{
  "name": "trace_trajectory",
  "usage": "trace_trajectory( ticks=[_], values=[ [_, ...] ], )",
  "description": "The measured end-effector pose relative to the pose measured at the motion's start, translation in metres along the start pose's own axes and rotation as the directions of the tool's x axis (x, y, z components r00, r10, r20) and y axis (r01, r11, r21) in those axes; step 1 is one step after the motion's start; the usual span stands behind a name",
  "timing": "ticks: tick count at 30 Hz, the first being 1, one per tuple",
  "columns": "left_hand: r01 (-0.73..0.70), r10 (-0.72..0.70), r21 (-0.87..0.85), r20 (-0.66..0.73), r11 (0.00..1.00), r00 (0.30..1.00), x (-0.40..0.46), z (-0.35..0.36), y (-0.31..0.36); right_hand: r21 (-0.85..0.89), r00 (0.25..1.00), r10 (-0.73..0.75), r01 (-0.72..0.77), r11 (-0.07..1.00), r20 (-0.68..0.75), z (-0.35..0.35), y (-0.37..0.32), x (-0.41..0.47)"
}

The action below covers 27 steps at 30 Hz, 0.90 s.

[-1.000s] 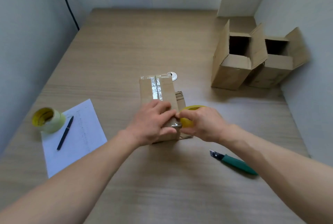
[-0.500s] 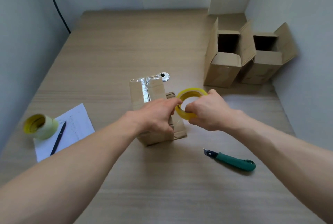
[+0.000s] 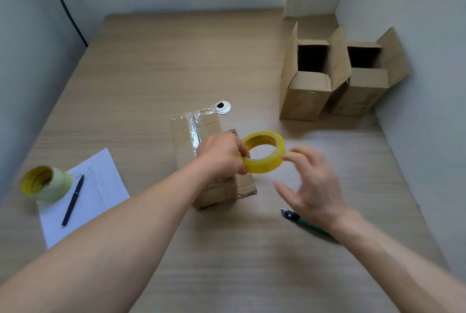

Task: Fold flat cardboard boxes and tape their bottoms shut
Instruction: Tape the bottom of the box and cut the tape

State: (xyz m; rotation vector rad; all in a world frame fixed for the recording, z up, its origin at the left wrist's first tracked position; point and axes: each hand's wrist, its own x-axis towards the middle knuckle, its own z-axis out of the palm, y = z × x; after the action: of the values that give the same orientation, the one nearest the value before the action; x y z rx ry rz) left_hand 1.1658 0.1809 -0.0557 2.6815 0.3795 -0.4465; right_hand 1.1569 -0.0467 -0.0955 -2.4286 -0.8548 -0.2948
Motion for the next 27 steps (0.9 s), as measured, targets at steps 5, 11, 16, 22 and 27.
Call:
trace_trajectory(
  ticks=[5,11,16,22,27],
  values=[
    [0.026,-0.024,-0.049,0.032,0.998,0.999,0.000,-0.002,0.000,-0.422,0.728,0.481,-0.286,0.860,0.488,0.015,0.033,-0.115],
    [0.061,-0.058,-0.048,0.073,0.997,0.996,-0.002,-0.003,0.003,0.040,0.864,0.373,-0.409,0.912,0.339,0.024,-0.003,-0.113],
    [0.063,-0.059,-0.051,0.076,0.997,0.995,-0.002,-0.004,0.004,0.237,0.937,0.179,-0.256,0.937,0.301,0.023,-0.038,-0.073],
    [0.041,-0.038,-0.040,0.074,0.998,0.997,-0.001,-0.004,0.002,0.172,0.955,0.163,-0.209,0.963,0.249,0.039,-0.046,-0.049],
    [0.039,-0.036,-0.041,0.066,0.998,0.997,-0.002,-0.003,0.002,-0.049,0.890,0.274,-0.276,0.960,0.364,0.055,-0.033,-0.062]
  ],
)
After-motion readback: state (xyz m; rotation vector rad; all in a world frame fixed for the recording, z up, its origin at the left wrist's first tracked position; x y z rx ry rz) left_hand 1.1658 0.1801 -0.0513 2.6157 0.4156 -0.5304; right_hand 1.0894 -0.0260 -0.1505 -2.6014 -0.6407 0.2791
